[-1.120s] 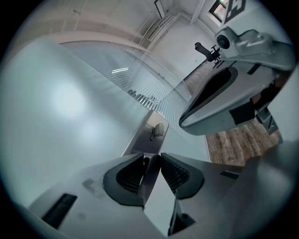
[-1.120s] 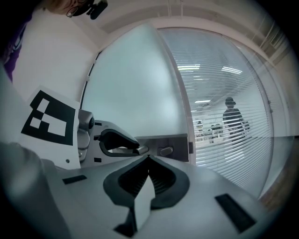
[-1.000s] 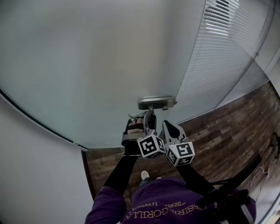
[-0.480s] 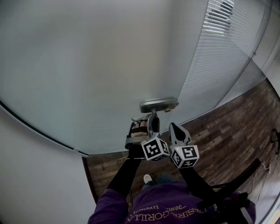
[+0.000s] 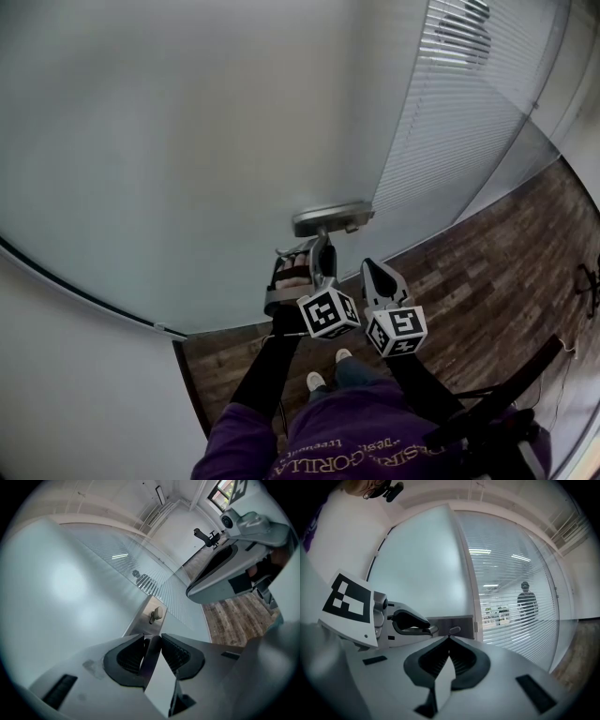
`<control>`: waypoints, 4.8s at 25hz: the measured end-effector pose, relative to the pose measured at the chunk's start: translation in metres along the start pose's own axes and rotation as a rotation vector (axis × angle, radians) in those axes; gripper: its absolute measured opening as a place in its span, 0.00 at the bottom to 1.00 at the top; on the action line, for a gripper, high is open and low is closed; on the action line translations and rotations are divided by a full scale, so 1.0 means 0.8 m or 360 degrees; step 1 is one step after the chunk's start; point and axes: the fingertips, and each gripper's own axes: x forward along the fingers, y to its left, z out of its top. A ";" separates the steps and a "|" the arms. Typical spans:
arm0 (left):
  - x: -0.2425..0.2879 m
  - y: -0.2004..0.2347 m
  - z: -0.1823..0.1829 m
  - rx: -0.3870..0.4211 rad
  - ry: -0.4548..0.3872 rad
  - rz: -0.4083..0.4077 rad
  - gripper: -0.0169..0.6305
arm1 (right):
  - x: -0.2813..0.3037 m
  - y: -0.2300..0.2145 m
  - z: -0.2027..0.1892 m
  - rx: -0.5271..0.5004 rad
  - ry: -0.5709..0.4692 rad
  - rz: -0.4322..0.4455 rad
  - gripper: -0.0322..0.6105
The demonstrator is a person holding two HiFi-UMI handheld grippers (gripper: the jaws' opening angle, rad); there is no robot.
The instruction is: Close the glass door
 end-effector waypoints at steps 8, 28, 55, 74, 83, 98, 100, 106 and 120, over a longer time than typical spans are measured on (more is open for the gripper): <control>0.005 -0.001 -0.004 -0.0007 0.0032 0.0019 0.20 | 0.012 -0.006 -0.003 0.0010 -0.0011 0.0052 0.04; 0.042 0.010 -0.034 -0.0061 0.0154 0.0104 0.20 | 0.062 -0.033 -0.024 0.0036 0.0021 0.0188 0.04; 0.117 0.057 -0.051 -0.0206 0.0339 0.0174 0.20 | 0.124 -0.082 -0.019 0.0066 0.0047 0.0302 0.04; 0.128 0.066 -0.052 -0.0281 0.0335 0.0172 0.20 | 0.132 -0.089 -0.017 0.0064 0.0042 0.0274 0.04; 0.122 0.067 -0.050 -0.0329 0.0318 0.0166 0.20 | 0.125 -0.086 -0.017 0.0060 0.0040 0.0259 0.04; 0.132 0.072 -0.054 -0.0360 0.0326 0.0173 0.20 | 0.123 -0.087 -0.014 0.0052 0.0032 0.0241 0.04; 0.134 0.073 -0.056 -0.0363 0.0326 0.0171 0.20 | 0.122 -0.088 -0.015 0.0049 0.0028 0.0238 0.04; 0.138 0.073 -0.059 -0.0379 0.0301 0.0152 0.20 | 0.127 -0.096 -0.016 0.0050 0.0019 0.0204 0.04; 0.139 0.071 -0.060 -0.0357 0.0310 0.0119 0.21 | 0.123 -0.091 -0.016 0.0049 0.0022 0.0202 0.04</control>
